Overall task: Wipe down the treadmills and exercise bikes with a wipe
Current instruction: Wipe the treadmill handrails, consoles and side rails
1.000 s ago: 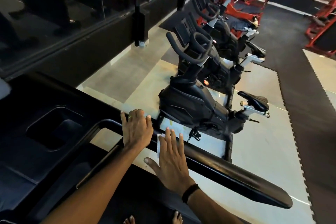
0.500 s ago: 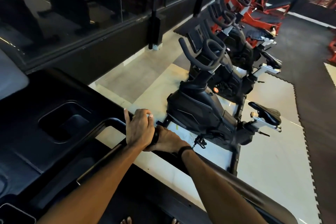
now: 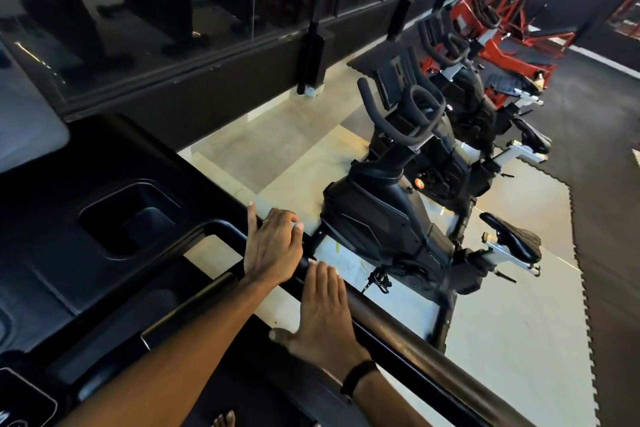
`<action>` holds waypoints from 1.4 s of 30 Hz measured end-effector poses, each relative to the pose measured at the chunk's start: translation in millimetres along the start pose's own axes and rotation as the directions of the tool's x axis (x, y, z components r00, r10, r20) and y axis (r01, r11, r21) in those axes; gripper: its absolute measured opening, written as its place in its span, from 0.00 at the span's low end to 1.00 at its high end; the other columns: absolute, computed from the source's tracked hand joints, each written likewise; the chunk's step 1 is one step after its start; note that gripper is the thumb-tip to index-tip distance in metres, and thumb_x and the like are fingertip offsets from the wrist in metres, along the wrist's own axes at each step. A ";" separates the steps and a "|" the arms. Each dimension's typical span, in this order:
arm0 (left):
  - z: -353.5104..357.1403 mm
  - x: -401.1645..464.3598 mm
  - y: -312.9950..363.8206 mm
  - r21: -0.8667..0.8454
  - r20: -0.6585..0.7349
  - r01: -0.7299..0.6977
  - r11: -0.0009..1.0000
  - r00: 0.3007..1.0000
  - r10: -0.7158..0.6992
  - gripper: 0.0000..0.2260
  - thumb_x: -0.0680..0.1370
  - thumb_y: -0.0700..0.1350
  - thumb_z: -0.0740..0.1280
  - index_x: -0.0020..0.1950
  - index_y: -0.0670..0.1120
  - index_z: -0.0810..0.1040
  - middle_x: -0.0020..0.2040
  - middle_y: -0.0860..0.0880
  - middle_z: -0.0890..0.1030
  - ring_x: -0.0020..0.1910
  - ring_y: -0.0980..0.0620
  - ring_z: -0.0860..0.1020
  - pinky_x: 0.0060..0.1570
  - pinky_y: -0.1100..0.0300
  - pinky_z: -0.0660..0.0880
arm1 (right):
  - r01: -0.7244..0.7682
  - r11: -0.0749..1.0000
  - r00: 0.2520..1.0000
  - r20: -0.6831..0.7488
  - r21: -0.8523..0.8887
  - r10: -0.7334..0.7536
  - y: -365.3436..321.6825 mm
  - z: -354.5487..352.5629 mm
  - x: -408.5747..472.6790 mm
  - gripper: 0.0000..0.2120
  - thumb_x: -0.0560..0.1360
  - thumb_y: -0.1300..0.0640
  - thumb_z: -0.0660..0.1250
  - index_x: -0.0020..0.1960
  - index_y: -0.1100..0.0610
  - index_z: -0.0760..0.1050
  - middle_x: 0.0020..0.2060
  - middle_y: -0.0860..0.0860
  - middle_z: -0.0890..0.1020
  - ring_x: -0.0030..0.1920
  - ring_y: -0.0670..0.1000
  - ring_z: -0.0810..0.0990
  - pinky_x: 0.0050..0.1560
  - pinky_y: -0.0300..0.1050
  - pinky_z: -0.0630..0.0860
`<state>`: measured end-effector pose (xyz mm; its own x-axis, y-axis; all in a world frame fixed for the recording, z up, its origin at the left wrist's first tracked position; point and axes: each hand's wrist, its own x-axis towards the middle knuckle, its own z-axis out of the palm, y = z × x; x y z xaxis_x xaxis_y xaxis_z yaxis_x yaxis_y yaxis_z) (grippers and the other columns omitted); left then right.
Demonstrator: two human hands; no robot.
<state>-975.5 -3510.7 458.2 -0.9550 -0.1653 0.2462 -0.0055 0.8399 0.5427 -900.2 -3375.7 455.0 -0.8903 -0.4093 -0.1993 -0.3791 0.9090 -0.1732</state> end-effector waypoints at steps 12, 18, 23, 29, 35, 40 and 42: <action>2.4 -6.1 -2.4 0.379 0.257 -0.260 0.888 0.951 0.169 0.31 0.79 0.57 0.41 0.54 0.45 0.82 0.55 0.47 0.83 0.69 0.44 0.73 0.76 0.41 0.35 | -0.273 0.938 0.917 0.353 0.213 0.187 47.5 -31.9 27.2 0.52 0.62 0.25 0.72 0.73 0.56 0.61 0.67 0.53 0.71 0.66 0.57 0.72 0.68 0.54 0.70; 7.4 -6.1 -3.1 0.443 0.284 -0.311 0.841 0.938 0.197 0.31 0.80 0.54 0.41 0.53 0.45 0.83 0.53 0.45 0.84 0.66 0.43 0.76 0.77 0.38 0.42 | -0.270 0.959 0.948 0.148 -0.088 0.281 13.1 -16.2 -42.3 0.53 0.78 0.34 0.61 0.78 0.67 0.34 0.79 0.66 0.40 0.79 0.66 0.39 0.79 0.60 0.39; 7.8 -6.2 -3.8 0.458 0.298 -0.311 0.833 0.936 0.186 0.29 0.80 0.54 0.43 0.52 0.45 0.83 0.52 0.45 0.84 0.65 0.43 0.76 0.77 0.38 0.43 | -0.109 0.993 0.992 0.061 -0.048 0.112 -12.9 -11.4 -17.7 0.55 0.75 0.36 0.67 0.79 0.67 0.38 0.79 0.66 0.42 0.79 0.67 0.39 0.78 0.61 0.36; 1.1 -6.1 0.2 0.483 0.365 -0.307 0.820 0.922 0.130 0.19 0.83 0.53 0.54 0.52 0.46 0.82 0.53 0.47 0.84 0.66 0.45 0.75 0.76 0.38 0.42 | -0.165 0.961 0.977 0.171 0.221 0.129 25.0 -27.5 32.9 0.51 0.67 0.29 0.71 0.78 0.57 0.57 0.74 0.55 0.68 0.73 0.57 0.67 0.73 0.52 0.65; 1.6 -5.3 0.8 0.488 0.366 -0.299 0.820 0.923 0.119 0.19 0.82 0.52 0.52 0.51 0.49 0.82 0.52 0.50 0.83 0.64 0.47 0.75 0.76 0.39 0.43 | -0.338 0.925 0.933 0.189 0.175 0.305 49.2 -26.5 -0.1 0.51 0.63 0.16 0.50 0.67 0.56 0.67 0.62 0.54 0.76 0.61 0.57 0.75 0.62 0.52 0.71; 4.4 -3.3 -0.6 0.489 0.367 -0.284 0.825 0.925 0.101 0.20 0.82 0.53 0.51 0.51 0.49 0.82 0.51 0.50 0.83 0.62 0.48 0.76 0.76 0.38 0.42 | -0.316 0.941 0.949 -0.034 -0.117 0.314 35.0 -0.2 -56.2 0.55 0.73 0.25 0.33 0.77 0.69 0.58 0.74 0.68 0.64 0.75 0.68 0.64 0.76 0.61 0.60; 5.9 -2.5 0.7 0.494 0.354 -0.286 0.821 0.929 0.110 0.21 0.82 0.54 0.50 0.51 0.48 0.82 0.51 0.50 0.83 0.61 0.48 0.77 0.76 0.39 0.43 | -0.324 0.942 0.943 -0.118 -0.091 0.313 17.4 6.6 -61.5 0.49 0.79 0.28 0.41 0.70 0.72 0.69 0.68 0.71 0.72 0.68 0.70 0.72 0.68 0.65 0.70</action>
<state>-974.9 -3506.6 453.2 -0.9926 0.1218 0.0034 0.1217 0.9923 -0.0219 -850.4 -3335.2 457.9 -0.9874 -0.0925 -0.1284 -0.0919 0.9957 -0.0105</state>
